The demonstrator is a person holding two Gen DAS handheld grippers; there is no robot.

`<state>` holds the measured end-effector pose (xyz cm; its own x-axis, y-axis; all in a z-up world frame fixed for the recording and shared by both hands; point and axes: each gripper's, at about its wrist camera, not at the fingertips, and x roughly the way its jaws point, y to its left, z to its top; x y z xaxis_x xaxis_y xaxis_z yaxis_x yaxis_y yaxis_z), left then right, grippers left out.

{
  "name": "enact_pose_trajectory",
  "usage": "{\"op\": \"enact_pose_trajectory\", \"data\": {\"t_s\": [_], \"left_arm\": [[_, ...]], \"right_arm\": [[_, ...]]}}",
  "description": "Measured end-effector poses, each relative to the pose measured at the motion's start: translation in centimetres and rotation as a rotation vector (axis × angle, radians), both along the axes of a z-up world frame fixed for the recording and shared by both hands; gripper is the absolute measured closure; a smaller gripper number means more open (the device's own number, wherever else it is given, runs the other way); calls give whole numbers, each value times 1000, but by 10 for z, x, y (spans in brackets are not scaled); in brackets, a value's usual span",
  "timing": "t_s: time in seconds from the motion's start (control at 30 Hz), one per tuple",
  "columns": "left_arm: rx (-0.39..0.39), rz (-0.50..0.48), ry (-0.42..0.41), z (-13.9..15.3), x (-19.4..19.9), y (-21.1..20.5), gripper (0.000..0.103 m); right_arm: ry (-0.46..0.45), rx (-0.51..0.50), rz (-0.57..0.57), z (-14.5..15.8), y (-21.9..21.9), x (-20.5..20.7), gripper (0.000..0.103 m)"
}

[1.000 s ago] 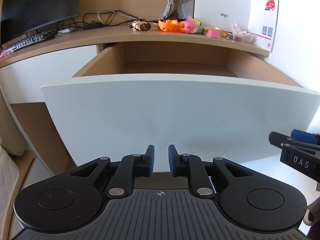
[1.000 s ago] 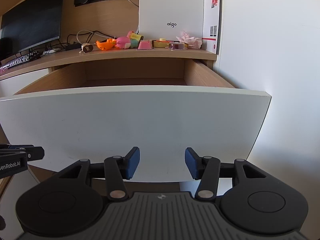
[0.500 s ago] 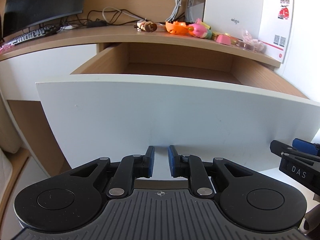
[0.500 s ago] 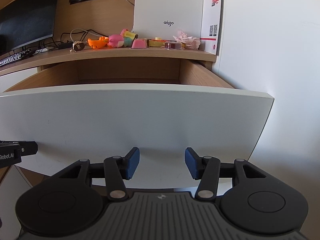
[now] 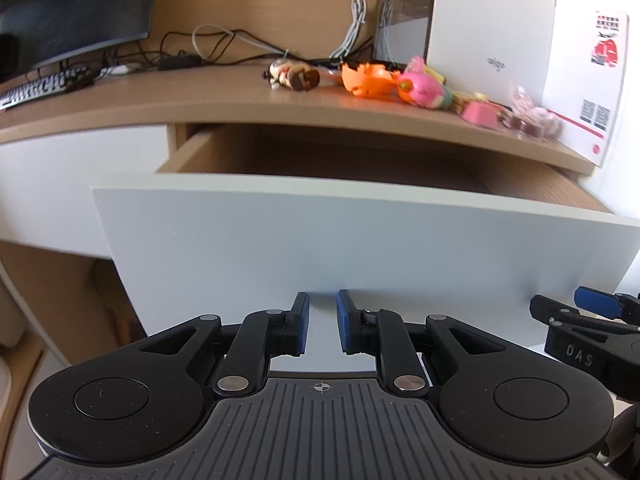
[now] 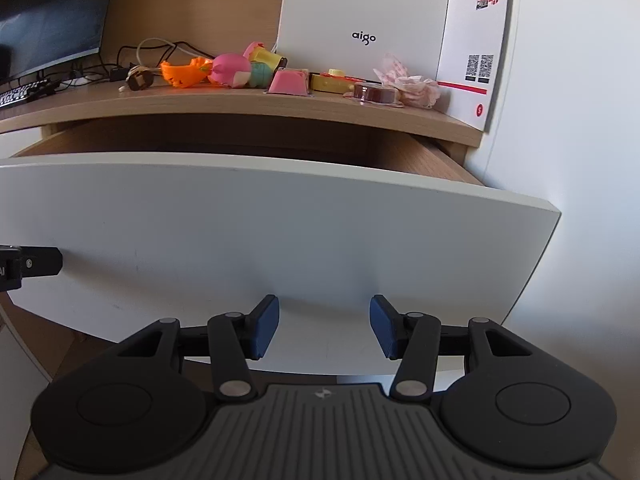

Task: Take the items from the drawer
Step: 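Push the drawer front closed with both tools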

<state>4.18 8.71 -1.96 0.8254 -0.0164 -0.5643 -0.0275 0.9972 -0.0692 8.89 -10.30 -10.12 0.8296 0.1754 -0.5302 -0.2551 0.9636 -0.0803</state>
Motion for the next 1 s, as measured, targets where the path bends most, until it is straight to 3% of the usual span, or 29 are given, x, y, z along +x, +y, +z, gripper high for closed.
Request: {"op": "enact_pose_trajectory", "data": {"t_s": [0.13,0.3,0.7,0.77,1.0], "left_arm": [[11,-9,-5,3,26,4,86],[14,-17,-18,3,53,7,86],[-16,-45,1,-8,110,10,86],[-53,-44,31,-12,115,11,86],[-51,-41,46,-21,116,2,86]], "right_arm": [[20,63,-56,5,6,25,53],[-19,96,-77,16,21,44,52],[-42,71,-93,14,43,97,52],[-35,73,-98,14,45,101,51],[-51,18,-59,11,45,100,51]]}}
